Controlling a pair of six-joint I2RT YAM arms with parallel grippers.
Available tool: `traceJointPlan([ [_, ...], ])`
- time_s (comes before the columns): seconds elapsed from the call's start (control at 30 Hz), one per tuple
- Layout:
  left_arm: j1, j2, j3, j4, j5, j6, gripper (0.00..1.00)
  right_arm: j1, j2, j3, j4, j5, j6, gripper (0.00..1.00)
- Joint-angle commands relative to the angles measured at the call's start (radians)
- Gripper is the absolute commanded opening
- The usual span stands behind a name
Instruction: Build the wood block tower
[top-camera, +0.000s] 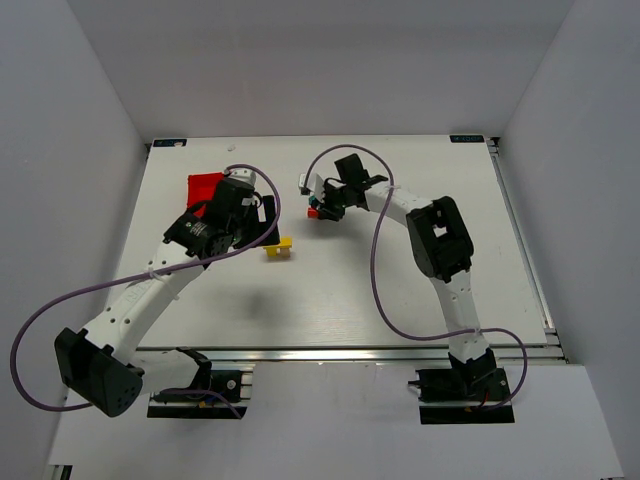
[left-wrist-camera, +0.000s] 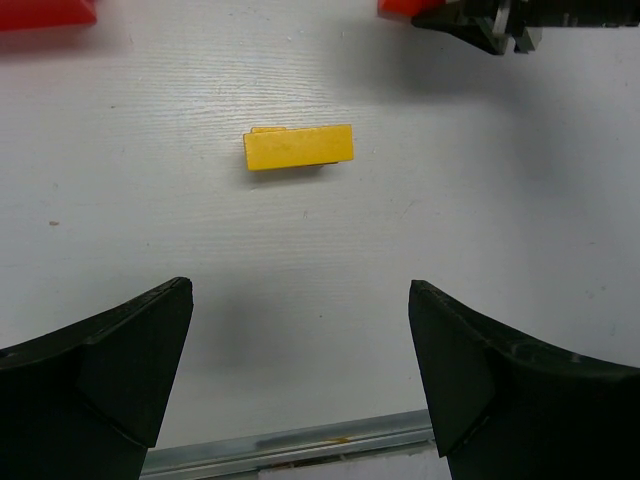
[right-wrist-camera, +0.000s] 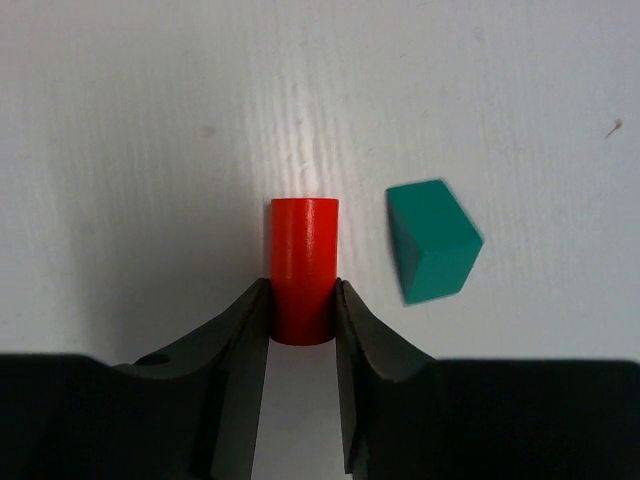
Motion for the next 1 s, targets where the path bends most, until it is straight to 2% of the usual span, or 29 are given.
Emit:
traceJointPlan([
  [0.0, 0.006, -0.042, 0.018, -0.001, 0.021, -0.002, 0.98, -0.003, -0.144, -0.134, 0.035, 0.004, 0.066, 0.0],
  [0.07, 0.005, -0.046, 0.023, 0.022, 0.068, -0.002, 0.98, 0.0, -0.238, -0.235, 0.185, 0.011, 0.156, 0.0],
  [0.2, 0.006, -0.078, 0.004, 0.095, 0.19, -0.01, 0.98, 0.003, -0.558, -0.581, 0.468, -0.029, 0.347, 0.0],
  [0.3, 0.008, -0.101, -0.017, 0.161, 0.32, -0.015, 0.98, 0.006, -0.716, -0.718, 0.521, -0.124, 0.431, 0.0],
  [0.4, 0.002, -0.109, -0.03, 0.211, 0.403, -0.024, 0.98, 0.028, -0.839, -0.789, 0.518, -0.144, 0.492, 0.0],
  [0.53, -0.004, -0.102, -0.045, 0.282, 0.486, -0.036, 0.98, 0.066, -0.97, -0.93, 0.615, -0.144, 0.598, 0.0],
  [0.8, -0.009, -0.056, -0.068, 0.375, 0.559, -0.094, 0.98, 0.133, -1.042, -0.944, 0.613, -0.115, 0.613, 0.0],
  [0.97, -0.011, -0.052, -0.095, 0.39, 0.581, -0.104, 0.9, 0.164, -1.065, -0.946, 0.635, -0.083, 0.623, 0.0],
])
